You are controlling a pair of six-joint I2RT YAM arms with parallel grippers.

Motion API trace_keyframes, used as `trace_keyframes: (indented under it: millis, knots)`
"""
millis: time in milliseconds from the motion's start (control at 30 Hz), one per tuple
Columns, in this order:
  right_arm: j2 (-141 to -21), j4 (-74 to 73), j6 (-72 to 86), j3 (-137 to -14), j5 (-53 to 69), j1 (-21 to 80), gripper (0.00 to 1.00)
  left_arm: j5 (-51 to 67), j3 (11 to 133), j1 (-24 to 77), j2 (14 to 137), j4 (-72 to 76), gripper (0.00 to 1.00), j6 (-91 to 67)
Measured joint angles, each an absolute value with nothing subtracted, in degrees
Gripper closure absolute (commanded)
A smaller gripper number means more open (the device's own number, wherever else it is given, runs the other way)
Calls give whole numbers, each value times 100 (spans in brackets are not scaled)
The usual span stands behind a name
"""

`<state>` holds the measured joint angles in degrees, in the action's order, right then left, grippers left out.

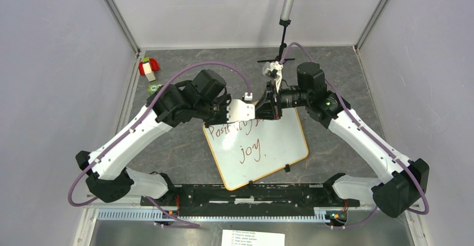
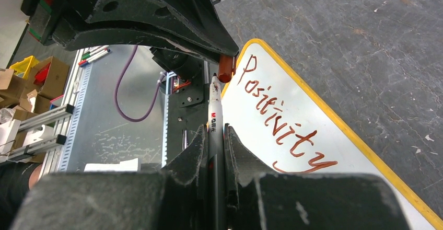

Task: Write a sentence on the whiteboard
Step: Insert the whiteboard marker without the cap into the pen cap.

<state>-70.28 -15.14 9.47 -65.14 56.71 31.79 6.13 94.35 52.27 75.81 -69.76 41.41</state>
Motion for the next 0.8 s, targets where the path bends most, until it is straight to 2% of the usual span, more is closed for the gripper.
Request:
trace_keyframes:
  millis: [800]
  knots:
    - [-7028, -1577, 869, -6545, 5636, 3181, 100, 670, 9369, 5227, 7397, -7155, 98, 4143]
